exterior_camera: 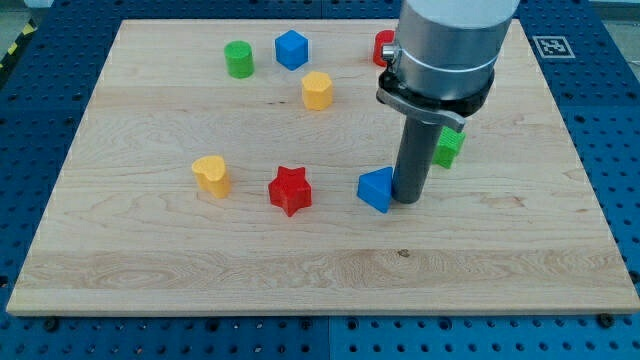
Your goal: Push the green star slightly left and down
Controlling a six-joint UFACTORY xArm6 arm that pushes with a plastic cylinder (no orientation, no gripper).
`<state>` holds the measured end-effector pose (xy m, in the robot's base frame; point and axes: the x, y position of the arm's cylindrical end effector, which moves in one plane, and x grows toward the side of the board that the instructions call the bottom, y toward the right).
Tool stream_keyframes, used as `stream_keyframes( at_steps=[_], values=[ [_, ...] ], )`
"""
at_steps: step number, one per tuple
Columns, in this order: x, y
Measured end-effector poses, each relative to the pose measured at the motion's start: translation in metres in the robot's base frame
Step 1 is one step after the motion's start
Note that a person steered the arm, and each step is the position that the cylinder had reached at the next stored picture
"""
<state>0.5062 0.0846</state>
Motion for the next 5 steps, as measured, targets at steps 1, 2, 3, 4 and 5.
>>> stream_keyframes(
  at_steps=[1, 2, 3, 4, 5],
  values=[
    [0.003, 0.010],
    [0.003, 0.062],
    [0.002, 0.093],
    [-0.026, 0.094],
    [-0.052, 0.094]
  ],
)
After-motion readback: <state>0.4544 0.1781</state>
